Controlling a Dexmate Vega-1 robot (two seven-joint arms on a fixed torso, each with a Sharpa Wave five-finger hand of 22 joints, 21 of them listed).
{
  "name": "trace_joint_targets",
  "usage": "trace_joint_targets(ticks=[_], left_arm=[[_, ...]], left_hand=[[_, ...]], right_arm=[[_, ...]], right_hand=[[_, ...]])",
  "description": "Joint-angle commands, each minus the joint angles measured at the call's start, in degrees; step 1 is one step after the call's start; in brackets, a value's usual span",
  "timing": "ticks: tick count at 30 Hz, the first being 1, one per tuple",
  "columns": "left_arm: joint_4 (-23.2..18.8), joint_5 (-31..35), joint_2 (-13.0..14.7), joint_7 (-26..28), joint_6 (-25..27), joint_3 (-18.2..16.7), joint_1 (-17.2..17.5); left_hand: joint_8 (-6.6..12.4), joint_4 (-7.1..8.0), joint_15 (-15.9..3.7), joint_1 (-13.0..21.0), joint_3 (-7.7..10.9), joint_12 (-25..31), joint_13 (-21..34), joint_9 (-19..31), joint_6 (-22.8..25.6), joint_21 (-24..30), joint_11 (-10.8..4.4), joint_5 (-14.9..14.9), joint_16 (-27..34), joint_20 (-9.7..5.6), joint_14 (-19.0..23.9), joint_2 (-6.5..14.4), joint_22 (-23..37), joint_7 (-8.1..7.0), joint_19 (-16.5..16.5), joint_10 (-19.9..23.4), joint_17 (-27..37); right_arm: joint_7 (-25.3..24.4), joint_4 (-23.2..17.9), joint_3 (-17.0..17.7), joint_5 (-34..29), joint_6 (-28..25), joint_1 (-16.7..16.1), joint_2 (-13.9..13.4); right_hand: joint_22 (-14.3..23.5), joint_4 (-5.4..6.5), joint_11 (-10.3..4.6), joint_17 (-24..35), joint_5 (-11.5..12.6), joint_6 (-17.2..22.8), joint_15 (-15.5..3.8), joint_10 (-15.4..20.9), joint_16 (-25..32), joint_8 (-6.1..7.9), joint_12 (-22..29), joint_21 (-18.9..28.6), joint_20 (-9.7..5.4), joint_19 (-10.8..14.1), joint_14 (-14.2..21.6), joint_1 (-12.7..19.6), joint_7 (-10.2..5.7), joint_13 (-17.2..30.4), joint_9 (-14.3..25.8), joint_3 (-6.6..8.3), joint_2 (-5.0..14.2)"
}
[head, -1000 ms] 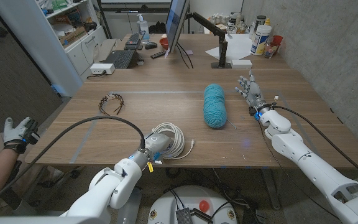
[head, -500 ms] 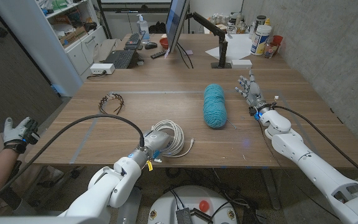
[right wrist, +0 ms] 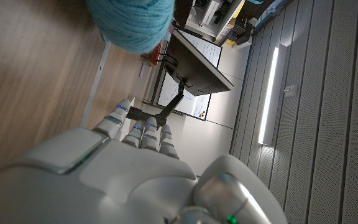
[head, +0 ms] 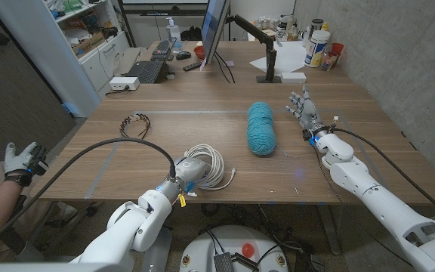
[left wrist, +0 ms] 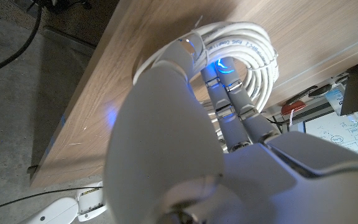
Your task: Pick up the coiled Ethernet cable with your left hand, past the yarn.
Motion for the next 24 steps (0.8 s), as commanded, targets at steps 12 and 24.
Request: trace_joint_targets(ticks=[12,24], left_arm=[[-0.6,0.9,-1.1,0.1,-0.5,-0.2,-0.6],[-1.0,1.6,-1.4,-0.5,-1.0,-0.4,-1.0]], left_hand=[[0.05,1.82,-9.23,0.5,3.86,0.4,0.2,0.1,0.2,1.0,-0.53,0.9,0.1,-1.17,6.3,1.1,7.9,-0.26,-0.2,0.3,16.0],[0.19,1.79,-9.24,0.4,4.18,0.5,0.0,0.3,0.4,1.5,-0.49,1.2,-0.1,-1.26,6.4,0.9,7.3,-0.32,-0.3,0.4,16.5]], right_arm=[[0.1,0.0,0.0,0.0,-0.2,0.1,0.0],[0.1,0.0,0.0,0.1,-0.2,0.1,0.0]], right_hand=[[0.1,0.18,0.47,0.1,0.3,-0.2,-0.16,-0.2,0.3,0.16,0.4,0.4,-0.19,0.2,-0.4,0.3,0.14,0.0,0.1,0.04,2.74],[0.1,0.17,0.4,0.1,0.3,-0.3,-0.2,-0.2,0.3,0.16,0.5,0.4,-0.2,0.2,-0.4,0.3,0.23,0.0,0.1,0.03,2.74]])
